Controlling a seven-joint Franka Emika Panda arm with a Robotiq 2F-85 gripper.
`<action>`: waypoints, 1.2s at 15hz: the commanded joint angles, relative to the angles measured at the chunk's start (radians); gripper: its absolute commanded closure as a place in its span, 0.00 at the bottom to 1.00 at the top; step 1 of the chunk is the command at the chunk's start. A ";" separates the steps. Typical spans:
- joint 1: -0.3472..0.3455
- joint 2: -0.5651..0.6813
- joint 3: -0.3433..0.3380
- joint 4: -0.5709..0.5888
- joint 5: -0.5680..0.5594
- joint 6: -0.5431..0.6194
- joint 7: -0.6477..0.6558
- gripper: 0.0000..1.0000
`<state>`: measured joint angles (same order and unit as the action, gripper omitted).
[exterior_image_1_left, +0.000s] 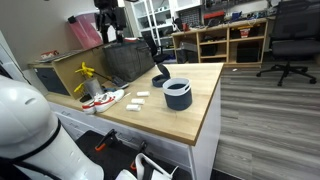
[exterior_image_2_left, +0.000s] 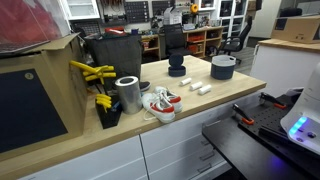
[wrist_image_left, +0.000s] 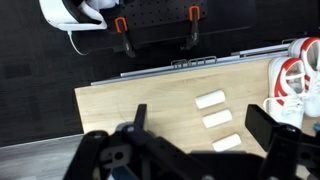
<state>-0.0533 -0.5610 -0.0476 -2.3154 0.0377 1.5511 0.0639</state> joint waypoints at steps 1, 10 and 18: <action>-0.035 0.111 -0.026 0.088 -0.041 0.044 -0.007 0.00; -0.079 0.433 -0.072 0.274 -0.150 0.174 0.008 0.00; -0.083 0.553 -0.081 0.356 -0.187 0.185 0.006 0.00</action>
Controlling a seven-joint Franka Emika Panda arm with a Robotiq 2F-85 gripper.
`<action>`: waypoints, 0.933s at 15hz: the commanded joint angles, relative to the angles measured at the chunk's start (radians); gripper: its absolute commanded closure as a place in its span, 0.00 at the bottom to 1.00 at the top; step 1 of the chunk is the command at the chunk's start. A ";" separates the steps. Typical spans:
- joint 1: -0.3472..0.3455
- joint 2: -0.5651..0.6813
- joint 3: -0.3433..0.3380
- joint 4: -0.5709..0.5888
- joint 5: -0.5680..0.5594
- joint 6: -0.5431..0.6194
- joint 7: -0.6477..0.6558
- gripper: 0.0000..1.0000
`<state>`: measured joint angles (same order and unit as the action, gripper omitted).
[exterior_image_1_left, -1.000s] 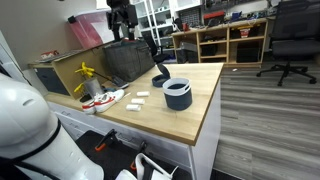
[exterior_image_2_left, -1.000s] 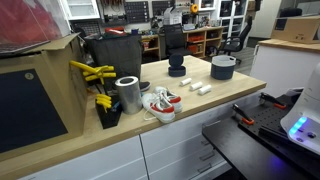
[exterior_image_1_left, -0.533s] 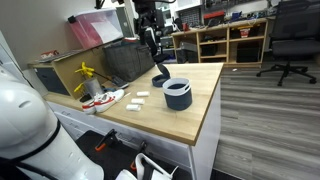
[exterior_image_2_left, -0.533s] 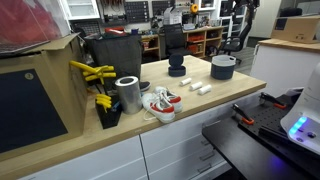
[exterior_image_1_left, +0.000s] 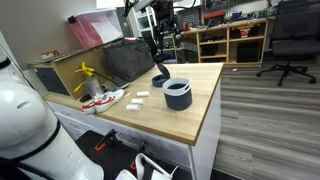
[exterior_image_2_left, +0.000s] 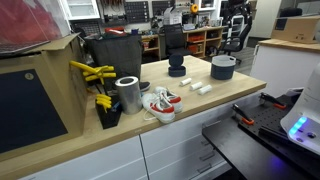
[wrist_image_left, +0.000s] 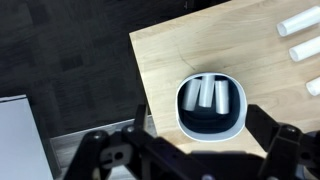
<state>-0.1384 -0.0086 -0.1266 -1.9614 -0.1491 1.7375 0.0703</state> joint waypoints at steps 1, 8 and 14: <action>0.002 0.003 -0.002 0.007 0.000 -0.005 0.000 0.00; 0.002 0.036 -0.003 0.009 0.007 0.060 0.021 0.00; 0.005 0.122 -0.002 0.027 0.018 0.108 0.016 0.00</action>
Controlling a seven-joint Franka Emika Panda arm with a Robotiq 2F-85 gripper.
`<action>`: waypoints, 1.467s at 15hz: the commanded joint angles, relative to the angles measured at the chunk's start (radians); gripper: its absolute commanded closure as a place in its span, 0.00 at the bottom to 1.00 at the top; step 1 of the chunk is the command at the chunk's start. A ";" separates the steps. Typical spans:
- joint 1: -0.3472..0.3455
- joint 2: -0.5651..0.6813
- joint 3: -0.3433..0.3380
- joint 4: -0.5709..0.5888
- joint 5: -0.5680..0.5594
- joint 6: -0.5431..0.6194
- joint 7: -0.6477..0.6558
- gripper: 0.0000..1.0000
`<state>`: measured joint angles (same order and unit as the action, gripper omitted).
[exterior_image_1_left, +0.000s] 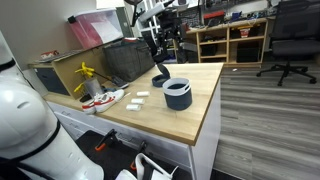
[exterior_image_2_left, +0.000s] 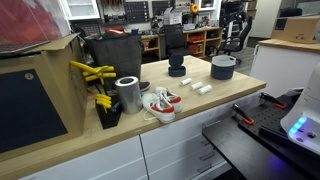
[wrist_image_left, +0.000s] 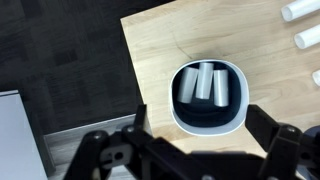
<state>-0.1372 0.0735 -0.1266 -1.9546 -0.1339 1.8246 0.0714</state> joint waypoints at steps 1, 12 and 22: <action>0.004 0.058 -0.002 0.029 0.003 0.024 0.015 0.00; 0.023 0.197 -0.005 0.014 -0.116 0.069 0.028 0.00; 0.052 0.278 -0.014 0.031 -0.204 0.071 0.064 0.00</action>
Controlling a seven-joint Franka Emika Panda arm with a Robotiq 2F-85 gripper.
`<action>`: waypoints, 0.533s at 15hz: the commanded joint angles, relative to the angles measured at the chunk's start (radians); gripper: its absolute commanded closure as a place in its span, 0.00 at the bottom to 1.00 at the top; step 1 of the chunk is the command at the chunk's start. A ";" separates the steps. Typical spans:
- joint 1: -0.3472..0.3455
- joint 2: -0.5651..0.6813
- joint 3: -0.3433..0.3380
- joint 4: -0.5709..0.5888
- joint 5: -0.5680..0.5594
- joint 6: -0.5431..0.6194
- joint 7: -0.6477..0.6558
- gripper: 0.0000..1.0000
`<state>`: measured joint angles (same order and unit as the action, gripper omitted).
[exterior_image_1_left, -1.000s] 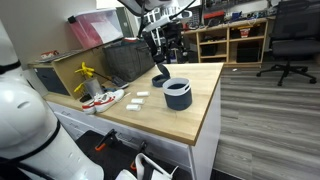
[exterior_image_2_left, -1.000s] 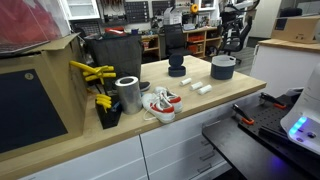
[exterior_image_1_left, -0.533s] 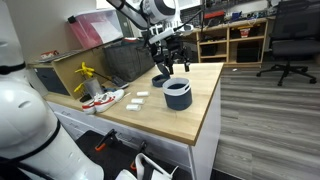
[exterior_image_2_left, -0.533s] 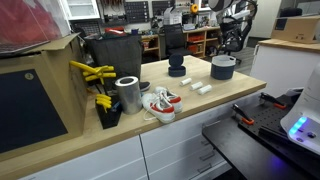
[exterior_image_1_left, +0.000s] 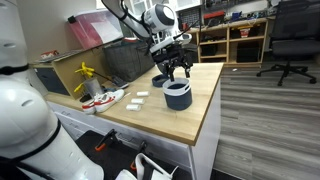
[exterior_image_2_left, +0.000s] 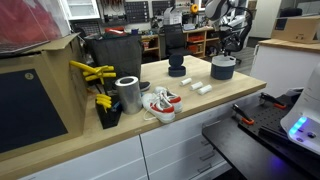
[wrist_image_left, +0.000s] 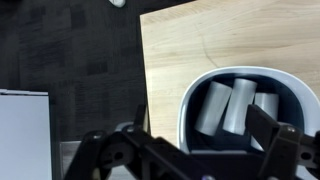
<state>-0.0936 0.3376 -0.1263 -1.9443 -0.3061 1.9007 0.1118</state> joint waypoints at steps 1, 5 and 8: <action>0.007 0.016 -0.016 0.021 -0.039 -0.006 0.025 0.00; 0.001 0.018 -0.029 0.017 -0.069 -0.002 0.038 0.00; 0.006 0.031 -0.036 0.014 -0.084 0.011 0.055 0.00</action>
<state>-0.0968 0.3491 -0.1544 -1.9442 -0.3627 1.9008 0.1262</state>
